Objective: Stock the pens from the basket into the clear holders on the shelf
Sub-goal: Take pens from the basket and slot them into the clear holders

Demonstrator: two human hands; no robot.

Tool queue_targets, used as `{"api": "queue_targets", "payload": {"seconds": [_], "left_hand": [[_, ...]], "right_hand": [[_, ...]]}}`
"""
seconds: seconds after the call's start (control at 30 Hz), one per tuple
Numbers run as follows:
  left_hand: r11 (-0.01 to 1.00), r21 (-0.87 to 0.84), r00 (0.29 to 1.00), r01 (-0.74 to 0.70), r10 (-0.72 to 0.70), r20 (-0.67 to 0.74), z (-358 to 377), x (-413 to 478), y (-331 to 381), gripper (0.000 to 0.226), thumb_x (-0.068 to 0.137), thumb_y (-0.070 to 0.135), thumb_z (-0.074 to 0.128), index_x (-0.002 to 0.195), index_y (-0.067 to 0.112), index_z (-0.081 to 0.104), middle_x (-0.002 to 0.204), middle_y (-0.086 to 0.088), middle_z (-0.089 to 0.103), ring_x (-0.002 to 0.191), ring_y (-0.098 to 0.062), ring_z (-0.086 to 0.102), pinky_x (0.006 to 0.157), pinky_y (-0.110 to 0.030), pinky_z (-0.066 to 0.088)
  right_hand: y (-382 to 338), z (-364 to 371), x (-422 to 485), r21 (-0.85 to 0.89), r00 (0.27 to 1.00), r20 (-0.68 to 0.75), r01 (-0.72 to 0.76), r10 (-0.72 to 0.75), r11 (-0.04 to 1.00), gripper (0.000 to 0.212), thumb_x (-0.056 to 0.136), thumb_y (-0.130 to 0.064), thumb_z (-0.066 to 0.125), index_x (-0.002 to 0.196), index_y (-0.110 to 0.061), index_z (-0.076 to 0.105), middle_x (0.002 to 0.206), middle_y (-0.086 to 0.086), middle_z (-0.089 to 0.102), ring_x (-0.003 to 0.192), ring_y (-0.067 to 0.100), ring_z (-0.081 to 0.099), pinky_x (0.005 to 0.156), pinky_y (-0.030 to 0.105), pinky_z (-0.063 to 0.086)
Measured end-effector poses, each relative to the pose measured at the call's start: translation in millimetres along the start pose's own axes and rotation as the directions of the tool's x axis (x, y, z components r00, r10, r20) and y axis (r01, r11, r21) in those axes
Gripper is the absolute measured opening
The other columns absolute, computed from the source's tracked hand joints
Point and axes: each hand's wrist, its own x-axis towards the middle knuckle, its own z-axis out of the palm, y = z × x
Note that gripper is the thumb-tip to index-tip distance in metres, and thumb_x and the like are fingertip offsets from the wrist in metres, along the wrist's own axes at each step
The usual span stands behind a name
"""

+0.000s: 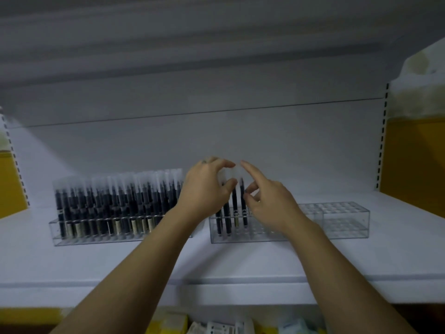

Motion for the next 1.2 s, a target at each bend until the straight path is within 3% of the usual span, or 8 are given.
{"api": "queue_targets", "payload": {"seconds": [0.1,0.23,0.47,0.7,0.93,1.2], "left_hand": [[1.0,0.002,0.999,-0.02,0.02,-0.028,-10.6,-15.2,2.7,0.047,0.091,0.035,0.06,0.136,0.028,0.048,0.139,0.005,0.049,0.127,-0.017,0.043,0.106,-0.034,0.034],[0.998,0.031,0.995,-0.062,0.064,-0.07,-24.0,-38.8,6.2,0.046,0.091,0.035,0.06,0.134,0.026,0.05,0.136,0.006,0.052,0.125,-0.017,0.044,0.108,-0.034,0.034],[0.997,0.046,0.99,-0.066,0.072,-0.12,-42.6,-106.5,11.0,0.043,0.089,0.033,0.062,0.131,0.024,0.054,0.132,0.004,0.054,0.124,-0.018,0.045,0.109,-0.038,0.034],[0.997,0.071,0.992,0.004,0.005,-0.125,-46.1,-200.8,7.0,0.043,0.087,0.033,0.065,0.128,0.024,0.056,0.13,0.004,0.056,0.123,-0.019,0.045,0.102,-0.037,0.035],[0.979,0.103,0.98,0.178,-0.185,0.073,-25.1,-303.2,-18.5,0.047,0.089,0.041,0.059,0.134,0.028,0.05,0.133,0.005,0.053,0.124,-0.019,0.045,0.101,-0.035,0.037],[0.922,0.232,0.864,0.311,-0.376,0.335,25.6,-392.5,-52.7,0.056,0.087,0.047,0.058,0.138,0.028,0.045,0.136,0.004,0.051,0.126,-0.02,0.044,0.1,-0.035,0.038]], "right_hand": [[-4.9,1.6,-12.0,0.032,0.998,-0.059,-0.016,0.018,0.999,0.077,0.094,-0.027,0.058,0.149,-0.047,0.008,0.131,-0.009,0.051,0.109,0.01,0.055,0.094,0.031,0.049],[-17.7,-3.8,-32.0,-0.005,0.995,-0.099,0.025,-0.026,1.0,0.071,0.093,-0.031,0.06,0.149,-0.04,0.018,0.144,-0.009,0.04,0.126,0.01,0.045,0.099,0.026,0.041],[-60.0,-15.1,-91.2,-0.057,0.989,-0.11,0.091,-0.097,0.994,0.063,0.091,-0.033,0.062,0.146,-0.035,0.032,0.139,-0.012,0.04,0.122,0.009,0.045,0.098,0.024,0.039],[-84.1,16.6,-162.0,-0.039,0.995,-0.026,0.098,-0.099,0.994,0.057,0.09,-0.036,0.063,0.142,-0.035,0.038,0.141,-0.013,0.037,0.128,0.011,0.041,0.105,0.031,0.04],[-78.2,77.6,-236.5,-0.024,0.98,0.201,0.011,-0.006,1.0,0.059,0.09,-0.038,0.063,0.143,-0.029,0.038,0.137,-0.007,0.038,0.121,0.015,0.045,0.098,0.032,0.043],[-38.1,165.9,-303.6,-0.031,0.851,0.51,-0.131,0.128,0.991,0.061,0.087,-0.035,0.065,0.143,-0.028,0.04,0.141,-0.004,0.039,0.128,0.017,0.041,0.101,0.029,0.038]]}}
